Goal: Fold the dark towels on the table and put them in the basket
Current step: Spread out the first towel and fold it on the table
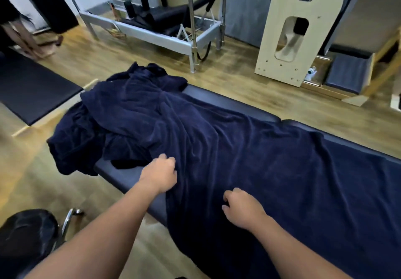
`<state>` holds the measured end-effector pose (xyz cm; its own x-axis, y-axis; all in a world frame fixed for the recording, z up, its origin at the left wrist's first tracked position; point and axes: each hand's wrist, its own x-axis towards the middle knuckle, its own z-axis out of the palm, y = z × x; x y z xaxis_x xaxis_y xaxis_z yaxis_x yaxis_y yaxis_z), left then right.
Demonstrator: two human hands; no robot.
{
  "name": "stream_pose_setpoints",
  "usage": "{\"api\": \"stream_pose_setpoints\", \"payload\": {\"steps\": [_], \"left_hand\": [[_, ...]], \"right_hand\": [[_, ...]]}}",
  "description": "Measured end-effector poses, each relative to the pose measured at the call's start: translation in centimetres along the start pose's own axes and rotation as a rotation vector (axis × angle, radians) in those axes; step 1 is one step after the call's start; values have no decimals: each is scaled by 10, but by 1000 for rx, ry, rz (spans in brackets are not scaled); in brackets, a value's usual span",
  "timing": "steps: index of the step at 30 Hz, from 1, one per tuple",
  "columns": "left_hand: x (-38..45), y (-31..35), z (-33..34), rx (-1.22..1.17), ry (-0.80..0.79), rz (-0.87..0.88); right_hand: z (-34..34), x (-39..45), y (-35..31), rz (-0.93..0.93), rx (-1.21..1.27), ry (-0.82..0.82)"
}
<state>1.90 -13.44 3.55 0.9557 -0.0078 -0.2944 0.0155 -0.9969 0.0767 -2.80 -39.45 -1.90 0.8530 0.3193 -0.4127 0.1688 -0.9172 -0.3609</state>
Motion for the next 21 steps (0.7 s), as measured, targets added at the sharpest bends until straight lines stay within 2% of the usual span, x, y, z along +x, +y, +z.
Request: {"api": "stream_pose_setpoints", "payload": {"steps": [4, 7, 9, 11, 16, 18, 21], "left_hand": [[39, -27, -25, 37, 186, -55], [74, -42, -43, 53, 173, -124], [98, -50, -51, 7, 68, -151], [124, -59, -54, -147, -68, -108], [159, -49, -64, -677, -347, 200], [168, -40, -69, -657, -452, 336], [179, -30, -76, -682, -612, 438]], "right_hand": [[-12, 26, -14, -9, 15, 19], [-17, 48, -27, 6, 23, 50], [-21, 62, -40, 15, 35, 81], [-24, 76, -59, 32, 49, 111], [-33, 97, -136, 16, 201, 266], [-38, 104, -168, 28, 186, 282], [-39, 118, -194, 182, 198, 364]]}}
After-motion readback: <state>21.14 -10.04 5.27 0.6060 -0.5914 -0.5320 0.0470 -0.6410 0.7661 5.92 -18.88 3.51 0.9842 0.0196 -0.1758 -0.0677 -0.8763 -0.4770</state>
